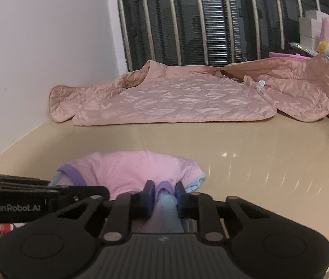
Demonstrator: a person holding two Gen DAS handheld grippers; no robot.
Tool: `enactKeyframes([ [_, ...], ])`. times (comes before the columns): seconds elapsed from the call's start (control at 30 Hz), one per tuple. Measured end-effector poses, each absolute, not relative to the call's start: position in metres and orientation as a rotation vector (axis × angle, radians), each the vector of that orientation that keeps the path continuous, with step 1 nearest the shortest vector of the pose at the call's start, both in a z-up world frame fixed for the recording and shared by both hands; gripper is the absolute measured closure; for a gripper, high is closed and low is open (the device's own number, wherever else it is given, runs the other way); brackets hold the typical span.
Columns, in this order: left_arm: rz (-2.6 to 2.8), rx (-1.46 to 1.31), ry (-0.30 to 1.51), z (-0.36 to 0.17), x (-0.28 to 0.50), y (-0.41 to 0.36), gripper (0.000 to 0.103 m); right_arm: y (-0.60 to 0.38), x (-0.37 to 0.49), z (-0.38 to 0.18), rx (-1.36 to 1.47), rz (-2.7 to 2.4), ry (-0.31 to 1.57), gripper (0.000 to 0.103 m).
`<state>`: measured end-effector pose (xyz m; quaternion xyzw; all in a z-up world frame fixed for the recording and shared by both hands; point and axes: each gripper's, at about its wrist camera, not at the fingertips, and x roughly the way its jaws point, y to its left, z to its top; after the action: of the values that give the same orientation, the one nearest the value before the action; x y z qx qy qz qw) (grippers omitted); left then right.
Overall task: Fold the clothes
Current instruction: 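Lift the folded garment with both tools and place it onto the pink jacket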
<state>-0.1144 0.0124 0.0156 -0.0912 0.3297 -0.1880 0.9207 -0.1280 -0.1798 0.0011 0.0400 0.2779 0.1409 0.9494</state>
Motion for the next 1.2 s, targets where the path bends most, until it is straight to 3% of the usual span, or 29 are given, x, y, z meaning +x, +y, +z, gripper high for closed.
enactKeyframes([
  [0.13, -0.4, -0.17, 0.621, 0.04, -0.108, 0.008, 0.087, -0.184, -0.124, 0.013, 0.103, 0.294, 0.549, 0.095],
  [0.4, -0.443, -0.142, 0.431, 0.105, -0.064, -0.015, 0.087, -0.196, -0.098, 0.077, 0.029, 0.278, 0.377, 0.096],
  [0.8, -0.439, -0.103, 0.307, 0.182, 0.068, -0.074, 0.087, -0.221, 0.033, 0.165, -0.103, 0.195, 0.23, 0.096],
  [1.03, -0.379, -0.086, 0.386, 0.164, 0.188, -0.098, 0.087, -0.239, 0.17, 0.166, -0.071, 0.187, 0.323, 0.095],
  [1.2, -0.357, -0.091, 0.537, 0.085, 0.288, -0.112, 0.086, -0.247, 0.272, 0.114, -0.077, 0.174, 0.474, 0.095],
])
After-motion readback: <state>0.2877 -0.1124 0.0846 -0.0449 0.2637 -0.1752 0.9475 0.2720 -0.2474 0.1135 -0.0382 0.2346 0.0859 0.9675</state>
